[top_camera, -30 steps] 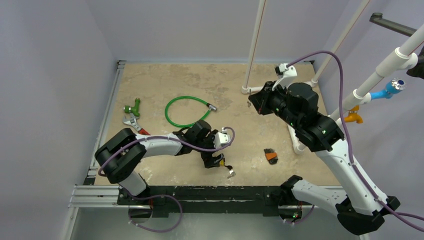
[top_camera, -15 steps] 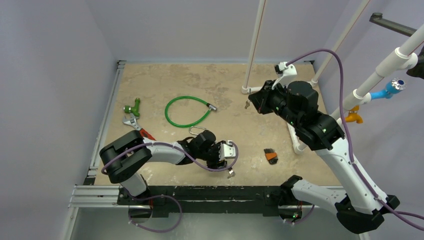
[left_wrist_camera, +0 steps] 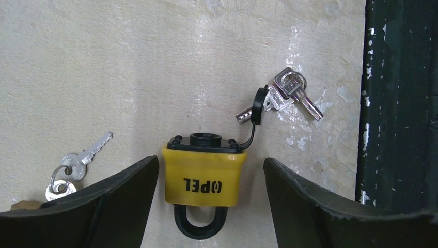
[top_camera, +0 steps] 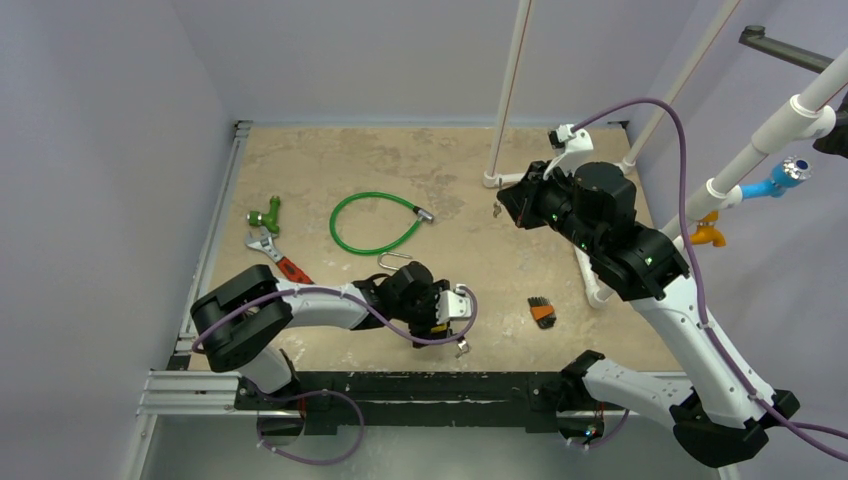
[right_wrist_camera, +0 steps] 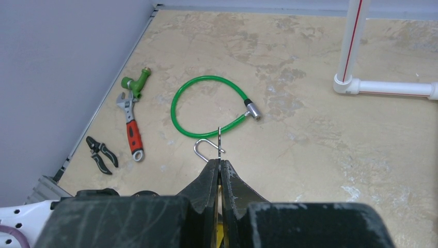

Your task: Unlock with the key

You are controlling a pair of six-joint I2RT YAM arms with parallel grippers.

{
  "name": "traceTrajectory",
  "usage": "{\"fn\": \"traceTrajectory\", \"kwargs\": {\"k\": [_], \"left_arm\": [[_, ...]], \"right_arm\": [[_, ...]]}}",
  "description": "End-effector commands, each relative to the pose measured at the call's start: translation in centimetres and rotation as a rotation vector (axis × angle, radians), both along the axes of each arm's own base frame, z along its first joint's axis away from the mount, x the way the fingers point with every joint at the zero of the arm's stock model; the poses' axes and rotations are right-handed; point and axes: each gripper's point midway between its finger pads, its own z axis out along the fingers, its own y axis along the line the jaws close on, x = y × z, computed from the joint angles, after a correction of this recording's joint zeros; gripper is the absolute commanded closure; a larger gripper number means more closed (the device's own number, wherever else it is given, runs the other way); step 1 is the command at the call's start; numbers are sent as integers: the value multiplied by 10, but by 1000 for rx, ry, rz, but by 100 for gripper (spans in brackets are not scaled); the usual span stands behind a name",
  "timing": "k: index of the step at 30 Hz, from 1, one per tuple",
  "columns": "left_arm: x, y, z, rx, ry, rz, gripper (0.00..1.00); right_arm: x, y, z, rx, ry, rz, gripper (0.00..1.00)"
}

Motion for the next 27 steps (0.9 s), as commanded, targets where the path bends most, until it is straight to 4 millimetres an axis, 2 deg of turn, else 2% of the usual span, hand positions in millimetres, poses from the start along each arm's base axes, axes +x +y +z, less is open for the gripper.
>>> {"fn": "traceTrajectory", "kwargs": {"k": [1, 9, 11, 15, 18, 20, 22, 25, 27], "left_arm": [[-10, 26, -19, 101, 18, -9, 29], [-5, 28, -40, 150, 4, -12, 68], [-3, 26, -39, 150, -2, -13, 73], [4, 20, -28, 127, -27, -8, 99], [11, 14, 4, 89, -61, -38, 100], [19, 14, 37, 65, -98, -63, 100], [31, 22, 71, 100, -102, -55, 100], [36, 51, 116, 139, -60, -59, 100], [32, 72, 148, 118, -130, -120, 100]], "right_arm": [[1, -4, 21, 17, -57, -14, 100], [0, -7, 26, 21, -65, -22, 100], [1, -6, 24, 20, -64, -19, 100], [4, -1, 18, 14, -53, -8, 100], [7, 3, 17, 12, -50, 4, 100], [8, 6, 15, 6, -44, 16, 100], [8, 13, 14, 2, -32, 47, 100], [9, 23, 10, -9, -5, 93, 100], [9, 30, 8, -15, 16, 130, 100]]}}
